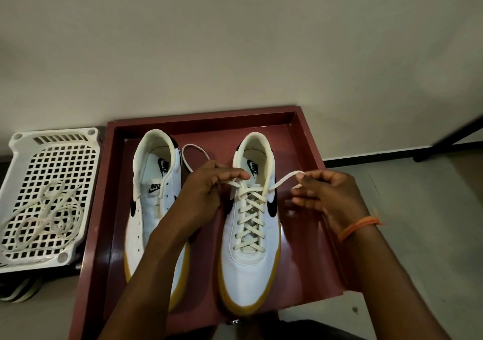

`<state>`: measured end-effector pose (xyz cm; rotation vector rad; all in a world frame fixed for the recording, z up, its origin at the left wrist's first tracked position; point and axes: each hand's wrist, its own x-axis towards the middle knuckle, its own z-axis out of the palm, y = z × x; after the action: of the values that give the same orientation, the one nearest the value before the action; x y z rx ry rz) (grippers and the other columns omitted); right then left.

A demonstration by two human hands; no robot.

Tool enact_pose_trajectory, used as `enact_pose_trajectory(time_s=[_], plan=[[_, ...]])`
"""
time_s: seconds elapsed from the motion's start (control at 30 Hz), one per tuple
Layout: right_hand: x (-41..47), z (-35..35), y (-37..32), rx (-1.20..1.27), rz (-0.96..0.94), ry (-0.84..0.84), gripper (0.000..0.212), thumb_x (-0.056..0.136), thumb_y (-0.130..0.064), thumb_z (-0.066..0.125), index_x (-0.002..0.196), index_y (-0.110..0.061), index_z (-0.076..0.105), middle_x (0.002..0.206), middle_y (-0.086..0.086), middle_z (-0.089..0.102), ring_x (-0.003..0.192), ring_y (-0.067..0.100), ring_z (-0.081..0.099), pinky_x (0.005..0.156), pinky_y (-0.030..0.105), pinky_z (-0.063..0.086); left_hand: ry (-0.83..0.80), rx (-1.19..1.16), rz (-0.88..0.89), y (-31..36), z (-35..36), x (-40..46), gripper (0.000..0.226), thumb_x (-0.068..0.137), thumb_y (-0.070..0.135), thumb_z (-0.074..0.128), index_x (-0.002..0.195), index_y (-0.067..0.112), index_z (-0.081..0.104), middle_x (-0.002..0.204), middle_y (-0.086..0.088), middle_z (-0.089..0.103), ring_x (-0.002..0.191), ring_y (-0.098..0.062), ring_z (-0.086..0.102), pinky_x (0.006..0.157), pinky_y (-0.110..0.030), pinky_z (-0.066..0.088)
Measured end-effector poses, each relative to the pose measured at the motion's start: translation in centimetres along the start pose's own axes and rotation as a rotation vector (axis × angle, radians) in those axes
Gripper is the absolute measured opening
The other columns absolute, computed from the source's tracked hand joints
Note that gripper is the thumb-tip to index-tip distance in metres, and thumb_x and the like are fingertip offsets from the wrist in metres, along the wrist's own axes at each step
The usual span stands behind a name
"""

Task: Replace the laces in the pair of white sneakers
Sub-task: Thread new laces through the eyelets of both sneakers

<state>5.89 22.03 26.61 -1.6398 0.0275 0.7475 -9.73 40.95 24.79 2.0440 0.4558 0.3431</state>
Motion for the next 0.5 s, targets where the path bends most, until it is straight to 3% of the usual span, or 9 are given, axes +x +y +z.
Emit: enact_pose_trajectory(time_s=[0.07,0.13,0.23,0.33,0.5], plan=[[-0.6,1.3,0.0,-0.046,0.044,-0.136,0.021,0.085,-0.021,0.073,0.096,-0.004,0.068,0.083,0.012,0.073,0.073,0.023,0.072,0.068,0.04,0.061,-0.004,-0.01,-0.013,-0.1,0.1,0.0,0.067,0.084,-0.02,0.051,0.105,0.042,0.069,0.104,0.0,0.064,0.098,-0.003,0.061,0.086,-0.019,0.051],[-1.1,2.7,0.5,-0.174,-0.022,-0.154,0.02,0.084,-0.028,0.074,0.091,-0.01,0.07,0.08,0.004,0.074,0.07,0.015,0.071,0.064,0.034,0.059,-0.014,-0.044,-0.04,0.1,0.3,0.1,0.063,0.085,-0.018,0.052,0.105,0.039,0.071,0.106,0.004,0.066,0.099,-0.005,0.064,0.086,-0.025,0.055],[-1.4,3.8,1.2,-0.234,-0.145,-0.063,0.016,0.086,-0.022,0.072,0.088,-0.006,0.071,0.076,0.007,0.073,0.065,0.015,0.07,0.057,0.025,0.055,0.013,-0.02,-0.055,0.6,0.6,0.0,0.053,0.086,-0.014,0.052,0.107,0.028,0.074,0.101,0.006,0.068,0.092,-0.001,0.064,0.08,-0.017,0.053],[-1.0,3.3,1.0,-0.138,-0.204,0.025,0.007,0.086,-0.01,0.071,0.084,-0.004,0.071,0.073,0.012,0.072,0.061,0.019,0.07,0.056,0.024,0.055,0.022,-0.052,-0.084,1.2,0.6,-0.1,0.048,0.085,-0.015,0.05,0.106,0.018,0.076,0.098,0.008,0.072,0.079,0.008,0.065,0.067,-0.008,0.05],[0.3,1.4,0.9,0.002,-0.211,0.124,0.011,0.083,-0.008,0.074,0.077,-0.001,0.069,0.068,0.014,0.068,0.061,0.024,0.069,0.06,0.029,0.057,0.055,-0.018,-0.045,1.6,0.6,-0.2,0.042,0.086,-0.009,0.054,0.103,0.023,0.076,0.099,0.008,0.073,0.085,0.007,0.064,0.071,-0.005,0.046]])
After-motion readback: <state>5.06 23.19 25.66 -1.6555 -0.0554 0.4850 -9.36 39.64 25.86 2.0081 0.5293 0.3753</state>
